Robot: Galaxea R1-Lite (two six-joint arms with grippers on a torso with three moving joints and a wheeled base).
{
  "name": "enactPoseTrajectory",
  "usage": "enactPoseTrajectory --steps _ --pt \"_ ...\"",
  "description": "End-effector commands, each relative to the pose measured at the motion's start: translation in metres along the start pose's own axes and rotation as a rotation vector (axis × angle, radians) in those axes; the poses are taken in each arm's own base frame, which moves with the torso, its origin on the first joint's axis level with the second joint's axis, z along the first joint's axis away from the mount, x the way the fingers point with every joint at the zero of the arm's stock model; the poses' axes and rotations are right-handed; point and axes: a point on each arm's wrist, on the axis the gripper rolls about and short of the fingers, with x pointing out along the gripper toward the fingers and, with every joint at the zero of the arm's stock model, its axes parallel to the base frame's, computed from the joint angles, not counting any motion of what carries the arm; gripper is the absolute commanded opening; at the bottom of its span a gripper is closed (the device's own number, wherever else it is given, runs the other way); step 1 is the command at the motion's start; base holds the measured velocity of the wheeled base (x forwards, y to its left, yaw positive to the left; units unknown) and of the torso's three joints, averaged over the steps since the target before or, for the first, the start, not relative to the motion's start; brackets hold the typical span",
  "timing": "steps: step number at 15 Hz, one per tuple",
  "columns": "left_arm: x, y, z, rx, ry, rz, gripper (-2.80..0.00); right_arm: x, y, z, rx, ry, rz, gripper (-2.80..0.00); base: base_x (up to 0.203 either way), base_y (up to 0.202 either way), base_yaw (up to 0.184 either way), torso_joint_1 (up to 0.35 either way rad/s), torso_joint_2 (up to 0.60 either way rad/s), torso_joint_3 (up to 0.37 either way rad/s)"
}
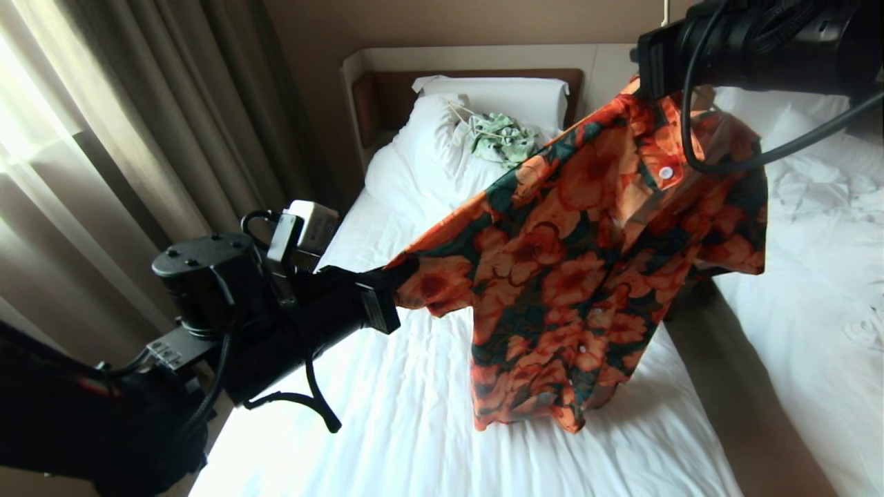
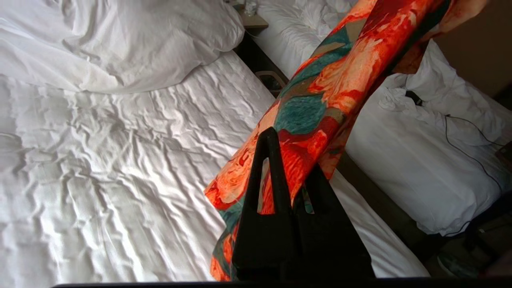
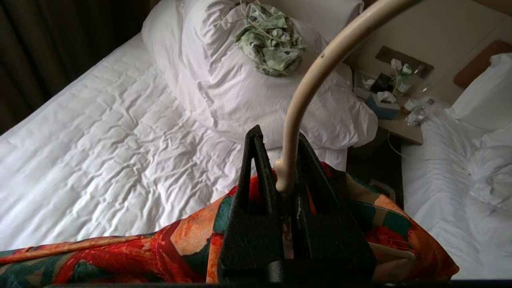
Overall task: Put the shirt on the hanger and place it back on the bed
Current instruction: Take the clothes hanger out of the clothes
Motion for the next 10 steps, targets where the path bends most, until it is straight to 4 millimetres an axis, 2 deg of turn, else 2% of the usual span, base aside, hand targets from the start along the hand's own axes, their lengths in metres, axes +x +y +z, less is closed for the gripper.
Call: enactPoseTrajectory --steps 1,3,7,10 --pt "-0.003 -0.009 0.013 0.004 -0.042 -0.033 -2.80 -0.001 0.003 0.000 0.015 0.007 0.012 -2.80 0.000 0.000 0.000 0.000 0.00 0.000" --pt "-0.008 -0.013 0.013 -0.005 0.010 -0.042 -2.80 -0.001 0.002 0.001 0.022 0.000 0.012 -2.80 0.000 0.000 0.000 0.000 0.00 0.000" --pt "-0.011 0.013 -0.024 -0.074 0.138 0.011 -2.80 -0.005 -0.003 0.003 0.026 -0.006 0.009 -2.80 0.000 0.000 0.000 0.000 0.00 0.000" --pt "-0.011 0.017 -0.038 -0.082 0.173 0.023 -2.80 -0.004 -0.004 0.004 0.061 -0.009 0.013 -2.80 0.000 0.000 0.000 0.000 0.00 0.000"
